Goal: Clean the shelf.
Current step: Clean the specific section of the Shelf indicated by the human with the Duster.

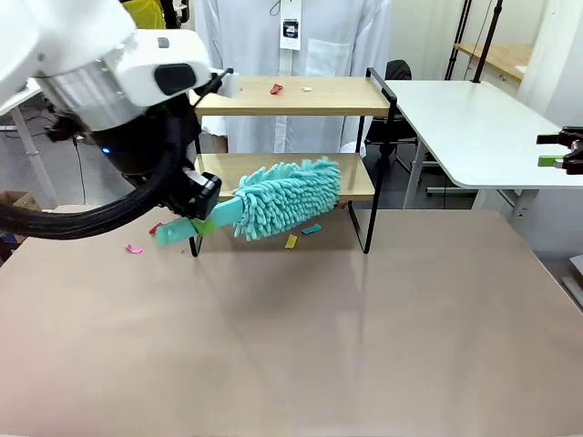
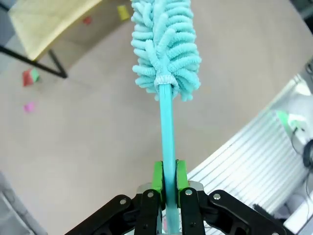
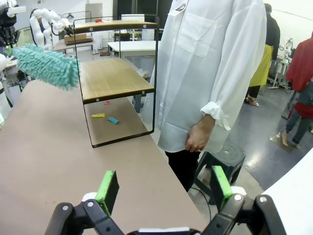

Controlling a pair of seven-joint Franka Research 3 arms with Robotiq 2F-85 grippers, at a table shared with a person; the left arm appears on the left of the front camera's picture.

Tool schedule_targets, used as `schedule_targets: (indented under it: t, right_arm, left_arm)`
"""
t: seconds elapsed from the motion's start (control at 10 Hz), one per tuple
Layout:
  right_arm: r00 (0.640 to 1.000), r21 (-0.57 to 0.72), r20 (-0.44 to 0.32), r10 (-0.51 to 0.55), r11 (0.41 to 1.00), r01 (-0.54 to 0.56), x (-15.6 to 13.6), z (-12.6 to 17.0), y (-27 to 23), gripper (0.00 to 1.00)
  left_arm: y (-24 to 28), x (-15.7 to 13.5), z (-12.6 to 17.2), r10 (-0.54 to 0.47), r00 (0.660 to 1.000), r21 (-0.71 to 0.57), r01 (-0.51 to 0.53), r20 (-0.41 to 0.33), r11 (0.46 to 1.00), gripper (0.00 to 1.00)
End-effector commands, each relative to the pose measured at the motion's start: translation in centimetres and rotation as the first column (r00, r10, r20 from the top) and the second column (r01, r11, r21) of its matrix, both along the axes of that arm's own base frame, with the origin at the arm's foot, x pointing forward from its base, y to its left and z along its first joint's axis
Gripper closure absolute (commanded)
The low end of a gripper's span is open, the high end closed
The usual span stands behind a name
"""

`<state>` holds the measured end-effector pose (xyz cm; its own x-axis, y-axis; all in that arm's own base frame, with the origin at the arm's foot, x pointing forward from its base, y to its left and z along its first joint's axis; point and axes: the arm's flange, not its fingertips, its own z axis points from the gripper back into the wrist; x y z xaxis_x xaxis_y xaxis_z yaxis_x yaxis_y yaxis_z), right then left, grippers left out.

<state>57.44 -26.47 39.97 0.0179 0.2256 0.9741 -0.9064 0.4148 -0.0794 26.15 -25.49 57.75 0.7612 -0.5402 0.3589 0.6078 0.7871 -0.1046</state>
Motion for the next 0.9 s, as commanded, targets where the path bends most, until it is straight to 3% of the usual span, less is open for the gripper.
schedule_targets:
  t: [0.0,0.1,0.3,0.4,0.6,0.8]
  right_arm:
    - [1.000,-0.003,0.004,-0.002,1.000,0.002,0.1,0.3,0.1,0.00]
    - [1.000,-0.003,0.004,-0.002,1.000,0.002,0.1,0.3,0.1,0.00]
    - [1.000,-0.003,0.004,-0.002,1.000,0.002,0.1,0.3,0.1,0.00]
    - [1.000,-0.003,0.004,-0.002,1.000,0.002,0.1,0.3,0.1,0.00]
    - [1.000,-0.003,0.004,-0.002,1.000,0.002,0.1,0.3,0.1,0.00]
    - [1.000,-0.003,0.004,-0.002,1.000,0.002,0.1,0.3,0.1,0.00]
  left_arm:
    - [3.7,-0.6,-0.4,-0.206,0.978,-0.125,0.203,-0.015,0.971,0.87]
    - [5.3,-0.6,-0.4,-0.206,0.978,-0.208,0.195,-0.034,0.958,0.87]
    - [7.4,-1.8,0.6,-0.171,0.979,-0.139,0.155,-0.112,0.978,0.87]
    - [8.2,-3.5,2.3,-0.193,0.977,-0.054,0.189,-0.092,0.981,0.87]
    - [8.9,-5.2,3.4,-0.284,0.942,0.144,0.310,-0.176,0.940,0.87]
    - [8.2,-4.6,2.6,-0.307,0.895,0.234,0.390,-0.323,0.891,0.87]
